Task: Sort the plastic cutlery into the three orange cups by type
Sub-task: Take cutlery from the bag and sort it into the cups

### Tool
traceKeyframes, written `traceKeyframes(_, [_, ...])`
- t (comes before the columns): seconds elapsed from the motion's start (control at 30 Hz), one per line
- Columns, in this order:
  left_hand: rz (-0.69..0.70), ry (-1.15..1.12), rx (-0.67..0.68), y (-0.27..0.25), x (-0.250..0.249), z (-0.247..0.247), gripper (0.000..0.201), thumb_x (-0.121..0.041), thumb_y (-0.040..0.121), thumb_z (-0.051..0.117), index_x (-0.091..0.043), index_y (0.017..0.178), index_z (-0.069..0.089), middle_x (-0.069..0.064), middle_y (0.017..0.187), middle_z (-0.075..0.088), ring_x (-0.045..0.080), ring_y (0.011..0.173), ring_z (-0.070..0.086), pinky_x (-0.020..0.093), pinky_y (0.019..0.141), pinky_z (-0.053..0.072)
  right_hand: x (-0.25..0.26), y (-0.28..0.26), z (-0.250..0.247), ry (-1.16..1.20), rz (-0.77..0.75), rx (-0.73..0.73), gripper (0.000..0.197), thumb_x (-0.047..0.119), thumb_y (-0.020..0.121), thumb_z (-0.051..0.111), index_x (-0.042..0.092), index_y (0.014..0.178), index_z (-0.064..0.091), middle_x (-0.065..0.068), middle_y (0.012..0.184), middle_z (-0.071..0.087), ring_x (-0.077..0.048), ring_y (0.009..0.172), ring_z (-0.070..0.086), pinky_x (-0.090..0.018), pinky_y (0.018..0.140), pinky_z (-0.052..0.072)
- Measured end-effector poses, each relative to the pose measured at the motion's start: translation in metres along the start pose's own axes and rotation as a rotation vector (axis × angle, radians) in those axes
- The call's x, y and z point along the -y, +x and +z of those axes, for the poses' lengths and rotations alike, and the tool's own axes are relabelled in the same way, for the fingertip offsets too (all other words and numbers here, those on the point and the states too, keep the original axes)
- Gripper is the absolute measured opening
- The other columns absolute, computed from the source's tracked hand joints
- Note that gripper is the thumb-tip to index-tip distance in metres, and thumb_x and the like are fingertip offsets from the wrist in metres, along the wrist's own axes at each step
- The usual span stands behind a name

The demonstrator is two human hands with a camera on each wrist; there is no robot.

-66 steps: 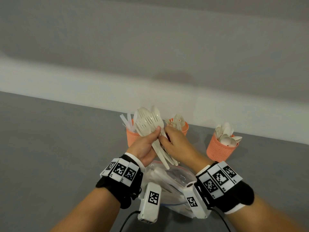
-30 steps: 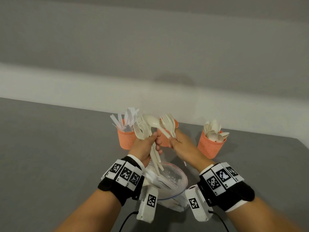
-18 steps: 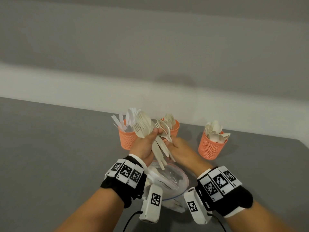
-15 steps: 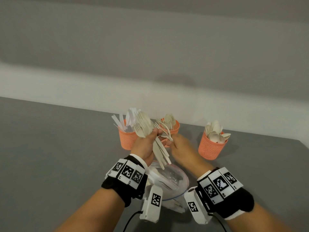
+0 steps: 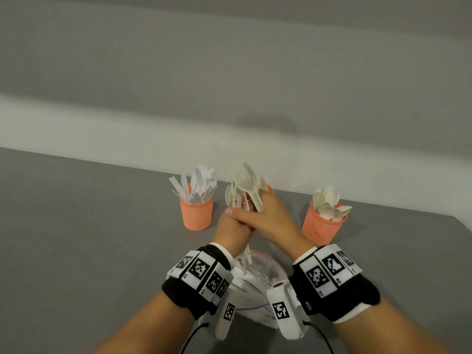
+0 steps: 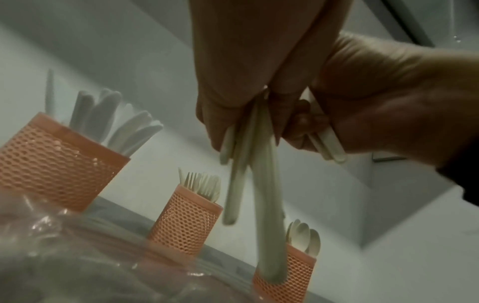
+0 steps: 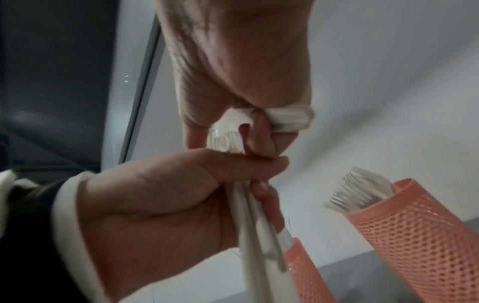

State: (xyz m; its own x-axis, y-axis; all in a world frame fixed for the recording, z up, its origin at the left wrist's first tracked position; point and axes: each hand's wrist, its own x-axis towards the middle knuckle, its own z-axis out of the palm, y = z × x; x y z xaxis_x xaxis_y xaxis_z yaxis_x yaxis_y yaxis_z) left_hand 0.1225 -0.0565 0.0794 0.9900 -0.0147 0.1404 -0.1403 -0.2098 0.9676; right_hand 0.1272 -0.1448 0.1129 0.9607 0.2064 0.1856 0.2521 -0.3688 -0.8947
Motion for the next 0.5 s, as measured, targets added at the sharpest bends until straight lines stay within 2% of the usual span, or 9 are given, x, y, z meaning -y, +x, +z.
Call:
traceKeyframes(0.03, [0.023, 0.023, 0.006, 0.001, 0.002, 0.0, 0.032, 0.006, 0.081, 0.053, -0.008, 0.109, 0.06, 0.002, 0.09, 0.063, 0.024, 0.092, 0.065, 0.021, 0.068, 0.047, 0.0, 0.001, -0.002, 0.006, 0.033, -0.013, 0.023, 0.019, 0.078, 0.07, 0.012, 0.099, 0.065, -0.004, 0.089, 0.069, -0.016, 0.086, 0.067, -0.029, 0.08, 0.055])
traceKeyframes(0.07, [0.018, 0.029, 0.018, 0.0, 0.001, -0.003, 0.037, 0.006, 0.078, 0.056, -0.005, 0.114, 0.057, 0.006, 0.096, 0.064, 0.027, 0.095, 0.064, 0.026, 0.074, 0.049, -0.002, 0.002, -0.004, 0.019, 0.055, -0.031, 0.012, 0.016, 0.082, 0.065, 0.012, 0.093, 0.065, -0.007, 0.088, 0.069, -0.019, 0.083, 0.066, -0.028, 0.077, 0.055])
traceKeyframes(0.1, [0.017, 0.015, 0.03, 0.0, 0.0, -0.002, 0.043, 0.004, 0.076, 0.06, -0.005, 0.118, 0.053, 0.006, 0.1, 0.064, 0.025, 0.095, 0.063, 0.028, 0.078, 0.05, -0.001, 0.002, -0.006, 0.049, 0.081, -0.043, 0.006, 0.013, 0.085, 0.059, 0.013, 0.088, 0.064, -0.009, 0.083, 0.068, -0.018, 0.075, 0.065, -0.025, 0.069, 0.053])
traceKeyframes(0.13, [0.006, 0.001, 0.046, -0.001, -0.001, -0.003, 0.047, 0.001, 0.075, 0.063, -0.007, 0.12, 0.05, 0.005, 0.1, 0.063, 0.021, 0.093, 0.062, 0.029, 0.078, 0.05, -0.003, 0.003, -0.008, 0.094, 0.12, -0.046, 0.008, 0.011, 0.086, 0.056, 0.013, 0.087, 0.064, -0.011, 0.078, 0.065, -0.017, 0.067, 0.061, -0.024, 0.061, 0.051])
traceKeyframes(0.2, [-0.014, -0.003, 0.094, 0.001, 0.001, -0.003, 0.05, -0.004, 0.076, 0.066, -0.01, 0.121, 0.046, 0.004, 0.103, 0.062, 0.019, 0.092, 0.06, 0.029, 0.079, 0.05, -0.004, 0.004, -0.011, 0.201, 0.18, -0.008, 0.01, 0.01, 0.088, 0.052, 0.007, 0.091, 0.061, -0.014, 0.068, 0.056, -0.014, 0.052, 0.052, -0.023, 0.05, 0.042])
traceKeyframes(0.3, [-0.031, -0.03, 0.144, 0.004, 0.001, -0.004, 0.05, -0.004, 0.076, 0.067, -0.009, 0.12, 0.044, 0.004, 0.099, 0.061, 0.019, 0.091, 0.059, 0.031, 0.08, 0.051, -0.008, 0.005, -0.016, 0.327, 0.198, 0.03, 0.01, 0.008, 0.092, 0.048, 0.008, 0.096, 0.058, -0.008, 0.058, 0.044, -0.003, 0.032, 0.035, -0.016, 0.035, 0.028])
traceKeyframes(0.33, [-0.056, -0.103, 0.184, 0.004, 0.0, -0.005, 0.05, -0.003, 0.075, 0.068, -0.007, 0.119, 0.045, 0.004, 0.095, 0.06, 0.018, 0.088, 0.059, 0.03, 0.077, 0.051, -0.009, 0.006, -0.017, 0.368, 0.207, 0.032, 0.014, 0.009, 0.093, 0.047, 0.005, 0.102, 0.057, -0.008, 0.059, 0.045, -0.003, 0.031, 0.036, -0.016, 0.035, 0.028])
traceKeyframes(0.4, [-0.139, -0.314, 0.235, 0.005, -0.002, -0.006, 0.043, -0.003, 0.077, 0.066, -0.003, 0.116, 0.047, 0.007, 0.09, 0.062, 0.019, 0.085, 0.061, 0.027, 0.074, 0.052, -0.013, 0.009, -0.021, 0.448, 0.242, 0.022, 0.025, 0.011, 0.094, 0.046, 0.002, 0.117, 0.051, -0.006, 0.065, 0.056, -0.005, 0.037, 0.049, -0.018, 0.039, 0.037])
traceKeyframes(0.5, [-0.211, -0.548, 0.21, 0.008, -0.001, -0.005, 0.019, -0.01, 0.093, 0.05, -0.001, 0.109, 0.053, 0.013, 0.088, 0.066, 0.02, 0.079, 0.067, 0.028, 0.07, 0.057, -0.016, 0.012, -0.025, 0.574, 0.283, 0.019, 0.031, 0.014, 0.096, 0.042, -0.001, 0.123, 0.046, -0.007, 0.072, 0.062, -0.013, 0.056, 0.057, -0.023, 0.051, 0.044])
